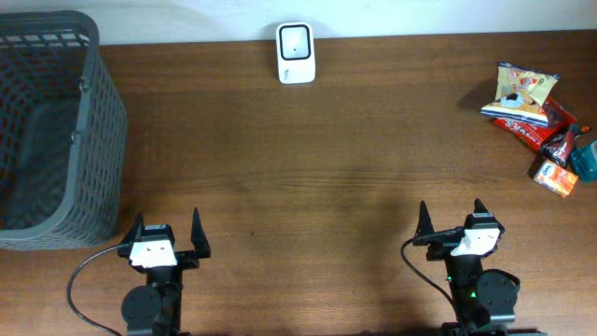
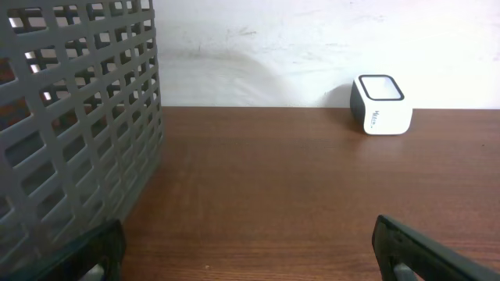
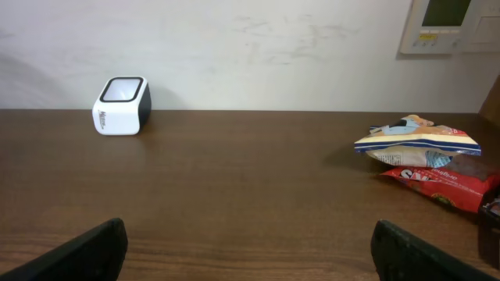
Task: Scan the item barcode
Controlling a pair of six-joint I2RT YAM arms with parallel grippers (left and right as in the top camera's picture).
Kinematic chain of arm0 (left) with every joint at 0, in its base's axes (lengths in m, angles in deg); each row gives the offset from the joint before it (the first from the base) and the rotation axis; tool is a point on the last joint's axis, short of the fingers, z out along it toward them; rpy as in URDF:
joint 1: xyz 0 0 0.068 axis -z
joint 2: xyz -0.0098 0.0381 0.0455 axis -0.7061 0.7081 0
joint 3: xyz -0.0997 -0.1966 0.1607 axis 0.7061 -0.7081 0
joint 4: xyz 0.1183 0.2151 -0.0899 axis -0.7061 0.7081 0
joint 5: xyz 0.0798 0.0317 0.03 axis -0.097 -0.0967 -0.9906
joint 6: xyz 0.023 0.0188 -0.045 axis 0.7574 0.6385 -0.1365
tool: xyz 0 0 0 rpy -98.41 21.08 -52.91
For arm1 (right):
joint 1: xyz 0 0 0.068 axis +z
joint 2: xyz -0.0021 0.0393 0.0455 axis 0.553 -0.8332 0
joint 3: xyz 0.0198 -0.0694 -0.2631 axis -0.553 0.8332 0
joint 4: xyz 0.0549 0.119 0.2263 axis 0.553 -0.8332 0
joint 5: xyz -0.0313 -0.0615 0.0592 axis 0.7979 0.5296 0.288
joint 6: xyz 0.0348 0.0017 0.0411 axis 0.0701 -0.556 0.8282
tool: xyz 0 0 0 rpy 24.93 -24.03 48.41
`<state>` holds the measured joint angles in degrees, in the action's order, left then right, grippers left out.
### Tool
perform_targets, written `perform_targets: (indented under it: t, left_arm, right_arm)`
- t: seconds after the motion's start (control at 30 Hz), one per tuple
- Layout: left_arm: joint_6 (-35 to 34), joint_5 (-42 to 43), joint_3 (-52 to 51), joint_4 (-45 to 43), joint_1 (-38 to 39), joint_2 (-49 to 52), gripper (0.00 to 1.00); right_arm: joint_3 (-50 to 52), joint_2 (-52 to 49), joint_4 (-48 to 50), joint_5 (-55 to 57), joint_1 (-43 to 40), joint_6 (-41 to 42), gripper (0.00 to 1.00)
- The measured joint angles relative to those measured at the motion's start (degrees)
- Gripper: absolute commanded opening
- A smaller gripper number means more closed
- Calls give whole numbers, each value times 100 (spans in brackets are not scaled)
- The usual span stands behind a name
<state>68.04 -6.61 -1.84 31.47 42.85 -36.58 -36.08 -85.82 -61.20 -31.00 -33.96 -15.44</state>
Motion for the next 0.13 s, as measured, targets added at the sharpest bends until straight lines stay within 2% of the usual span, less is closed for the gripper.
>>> perform_targets:
  t: [0.13]
  left_arm:
    - [0,0,2,0,0,0,99]
  right_arm:
    - [0,0,0,0,0,0,99]
